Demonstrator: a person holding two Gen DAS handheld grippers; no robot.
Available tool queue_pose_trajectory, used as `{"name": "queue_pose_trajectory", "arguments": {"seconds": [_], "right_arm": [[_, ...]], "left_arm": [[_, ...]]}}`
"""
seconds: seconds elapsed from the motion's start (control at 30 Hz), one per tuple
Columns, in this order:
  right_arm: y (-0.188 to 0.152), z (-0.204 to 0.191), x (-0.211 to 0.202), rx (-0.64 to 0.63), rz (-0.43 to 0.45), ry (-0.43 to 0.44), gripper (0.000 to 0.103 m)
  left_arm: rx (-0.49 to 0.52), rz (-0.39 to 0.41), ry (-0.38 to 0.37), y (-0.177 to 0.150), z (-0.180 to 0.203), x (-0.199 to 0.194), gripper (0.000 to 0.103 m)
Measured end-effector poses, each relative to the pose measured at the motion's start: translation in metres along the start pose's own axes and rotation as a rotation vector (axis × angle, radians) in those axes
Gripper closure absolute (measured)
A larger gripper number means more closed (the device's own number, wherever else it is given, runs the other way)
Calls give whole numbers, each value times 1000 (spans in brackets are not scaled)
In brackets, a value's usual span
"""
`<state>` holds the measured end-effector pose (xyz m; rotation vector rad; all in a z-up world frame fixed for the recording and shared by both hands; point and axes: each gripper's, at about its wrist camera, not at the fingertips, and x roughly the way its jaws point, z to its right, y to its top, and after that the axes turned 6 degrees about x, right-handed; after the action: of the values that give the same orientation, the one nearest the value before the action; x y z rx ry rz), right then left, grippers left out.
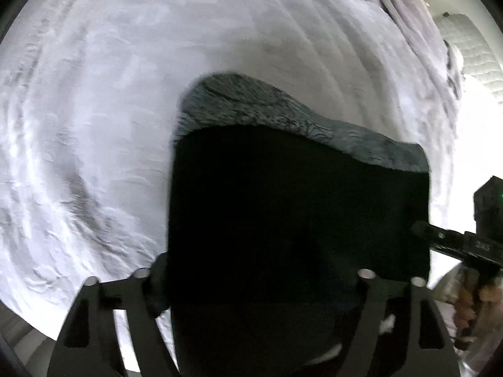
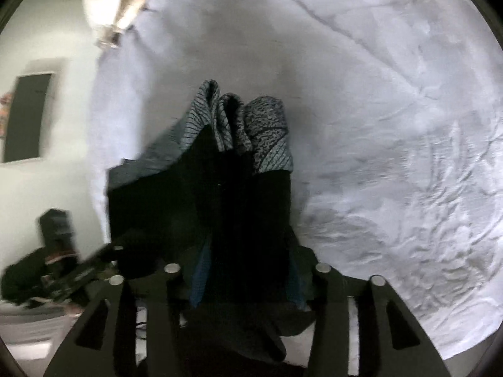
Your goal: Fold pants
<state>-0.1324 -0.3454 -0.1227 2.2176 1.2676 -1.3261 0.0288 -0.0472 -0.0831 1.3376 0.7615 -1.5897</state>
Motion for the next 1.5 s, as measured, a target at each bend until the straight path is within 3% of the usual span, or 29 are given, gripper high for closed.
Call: {"name": "queue_pose_trajectory", "arguments": {"seconds": [0.07,0.17,0.23,0.3,0.33,0.4,0.5,0.73,0.87,0.93,1.23,1.33,1.4,1.5], "right_arm": [[-1,-1,-2,-2,9,-53,45],[-9,-7,-17,-62,46,-164,45],[-10,-16,-28,-95,80,-227,46],[-14,-21,-41,-119,113,-215,79],[-15,-25,-47,-127,127,-196,81],[-16,-31,-54,-155,152,-171,82],[-14,-41,-48,-175,156,-157,82],[-1,-47,-8,-182,105,-224,86],[4,-37,-1,-164,110,-274,89],[5,-32,-6,-129,101,-242,89],[-26,-16,-37,-101,104,-241,82],[-38,-6,-47,-72,107,-233,69],[-42,-3,-55,-72,106,-238,54],[-42,-15,-57,-101,112,-264,45]], "left_arm": [[-2,9,26,0,-1,-4,19],[21,64,121,0,-1,-25,19],[32,106,133,1,-2,-42,19],[47,147,77,1,-2,-59,19],[58,159,51,2,0,-63,19],[93,173,-3,6,6,-68,19],[130,165,-22,17,24,-55,19],[94,82,55,29,14,-6,19],[59,62,56,28,3,-2,19],[60,71,80,24,4,-9,19],[72,56,190,-6,11,-31,19],[86,43,225,-15,16,-37,19],[98,42,236,-18,22,-39,19],[113,43,257,-24,31,-45,19]]}}
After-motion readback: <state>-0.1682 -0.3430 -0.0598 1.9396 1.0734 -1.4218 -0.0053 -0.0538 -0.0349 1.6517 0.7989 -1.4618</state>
